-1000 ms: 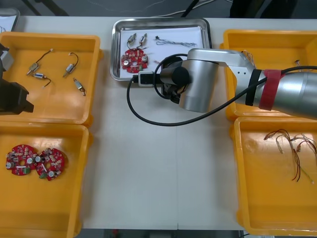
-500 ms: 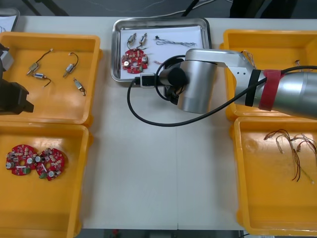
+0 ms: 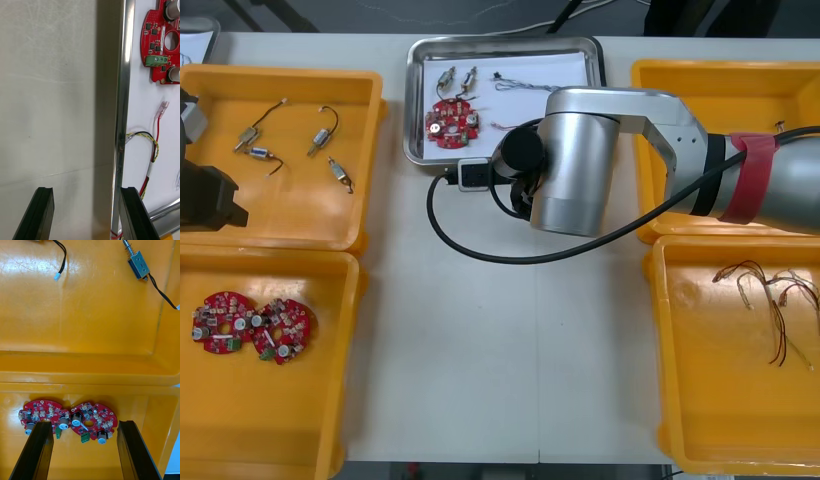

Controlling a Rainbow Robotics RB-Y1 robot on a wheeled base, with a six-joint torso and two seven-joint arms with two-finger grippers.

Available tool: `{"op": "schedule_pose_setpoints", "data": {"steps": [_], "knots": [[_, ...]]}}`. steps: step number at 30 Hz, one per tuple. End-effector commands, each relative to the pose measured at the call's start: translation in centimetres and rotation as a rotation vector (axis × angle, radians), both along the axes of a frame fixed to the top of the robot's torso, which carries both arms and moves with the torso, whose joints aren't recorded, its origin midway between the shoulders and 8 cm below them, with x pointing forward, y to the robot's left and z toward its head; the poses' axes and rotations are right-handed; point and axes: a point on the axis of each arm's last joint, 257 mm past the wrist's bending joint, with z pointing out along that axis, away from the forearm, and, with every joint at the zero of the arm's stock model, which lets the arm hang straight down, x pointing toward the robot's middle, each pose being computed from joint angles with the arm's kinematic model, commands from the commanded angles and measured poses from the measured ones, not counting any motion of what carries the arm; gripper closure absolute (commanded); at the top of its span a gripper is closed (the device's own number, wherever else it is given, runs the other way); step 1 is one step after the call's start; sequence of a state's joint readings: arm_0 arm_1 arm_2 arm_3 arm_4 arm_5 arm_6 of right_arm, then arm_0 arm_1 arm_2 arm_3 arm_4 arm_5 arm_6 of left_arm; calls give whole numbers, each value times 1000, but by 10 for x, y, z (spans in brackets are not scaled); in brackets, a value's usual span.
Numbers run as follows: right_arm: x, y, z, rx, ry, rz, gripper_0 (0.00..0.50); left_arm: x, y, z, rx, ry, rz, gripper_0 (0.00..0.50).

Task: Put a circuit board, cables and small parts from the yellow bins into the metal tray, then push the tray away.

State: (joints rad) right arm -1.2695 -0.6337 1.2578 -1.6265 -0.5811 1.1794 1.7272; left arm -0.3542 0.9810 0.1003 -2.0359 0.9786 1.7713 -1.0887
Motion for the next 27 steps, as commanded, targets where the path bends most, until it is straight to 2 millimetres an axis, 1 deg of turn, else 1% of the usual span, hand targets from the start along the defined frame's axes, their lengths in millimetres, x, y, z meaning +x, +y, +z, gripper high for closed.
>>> {"op": "schedule_pose_setpoints", "data": {"steps": [1, 6, 7, 8, 13, 18, 20, 23, 26, 27], "knots": [[-9, 1, 46, 25, -7, -8, 0, -1, 18, 16, 84, -33, -53, 0], [-31, -4, 50, 40, 69, -53, 0, -1, 18, 16, 84, -33, -53, 0], [-33, -5, 51, 41, 76, -58, 0, -1, 18, 16, 84, -33, -53, 0], [-41, -6, 54, 47, 100, -76, 0, -1, 18, 16, 84, -33, -53, 0], [-58, -15, 59, 95, 148, -169, 0, -1, 18, 16, 84, -33, -53, 0], [-67, -25, 67, 139, 149, -239, 0, -1, 18, 16, 84, -33, -53, 0], [-72, -34, 68, 193, 160, -284, 0, -1, 18, 16, 84, -33, -53, 0], [-75, -40, 69, 224, 164, -307, 0, -1, 18, 16, 84, -33, -53, 0], [-83, -61, 70, 285, 177, -383, 0, -1, 18, 16, 84, -33, -53, 0], [-83, -61, 70, 285, 177, -383, 0, -1, 18, 16, 84, -33, -53, 0]]}}
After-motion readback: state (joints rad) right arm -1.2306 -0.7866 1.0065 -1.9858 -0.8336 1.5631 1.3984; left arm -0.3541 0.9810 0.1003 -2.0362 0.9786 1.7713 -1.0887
